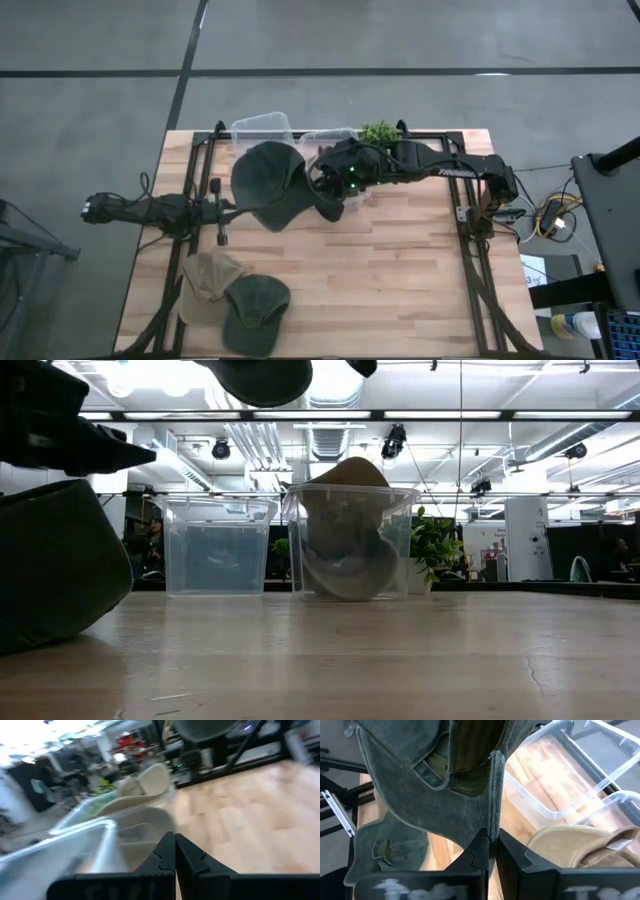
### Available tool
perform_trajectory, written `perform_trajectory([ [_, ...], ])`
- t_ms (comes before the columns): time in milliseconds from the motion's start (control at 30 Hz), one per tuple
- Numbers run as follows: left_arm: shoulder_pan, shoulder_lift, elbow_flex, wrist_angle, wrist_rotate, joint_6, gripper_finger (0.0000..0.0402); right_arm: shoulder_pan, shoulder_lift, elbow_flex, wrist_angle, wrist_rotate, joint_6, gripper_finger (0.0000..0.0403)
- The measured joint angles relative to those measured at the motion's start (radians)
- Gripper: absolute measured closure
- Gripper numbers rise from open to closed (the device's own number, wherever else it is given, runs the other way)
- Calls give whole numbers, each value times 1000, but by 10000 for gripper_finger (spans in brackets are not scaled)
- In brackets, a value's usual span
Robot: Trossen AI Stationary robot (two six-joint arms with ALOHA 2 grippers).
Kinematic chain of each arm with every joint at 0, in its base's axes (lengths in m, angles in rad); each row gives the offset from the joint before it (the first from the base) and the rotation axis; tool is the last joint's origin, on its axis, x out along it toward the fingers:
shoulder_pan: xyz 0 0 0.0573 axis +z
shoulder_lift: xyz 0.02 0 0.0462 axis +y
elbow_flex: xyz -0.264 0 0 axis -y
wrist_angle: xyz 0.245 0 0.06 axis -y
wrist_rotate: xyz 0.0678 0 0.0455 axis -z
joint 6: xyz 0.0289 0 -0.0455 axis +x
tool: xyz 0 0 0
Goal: Pick & Place hat
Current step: Put the right black cap into the left transparent bin
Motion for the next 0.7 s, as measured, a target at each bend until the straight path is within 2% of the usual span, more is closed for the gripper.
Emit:
perform_trajectory([
  [200, 0, 0, -1, 17, -87, -12, 402, 26, 0, 0, 23, 44, -29, 390],
  [233, 0, 0, -2, 26, -79, -38, 402, 28, 0, 0, 25, 58, -36, 390],
  [367, -1, 1, -6, 68, 56, -340, 402, 27, 0, 0, 36, 82, -52, 390],
  [500, 1, 5, -28, 214, 64, -419, 402, 25, 0, 0, 51, 94, -75, 390],
  [600, 0, 9, -36, 256, 138, -557, 402, 26, 0, -3, 81, 123, -90, 390],
  [700, 0, 11, -36, 285, 151, -633, 402, 25, 0, -3, 98, 128, -97, 390],
])
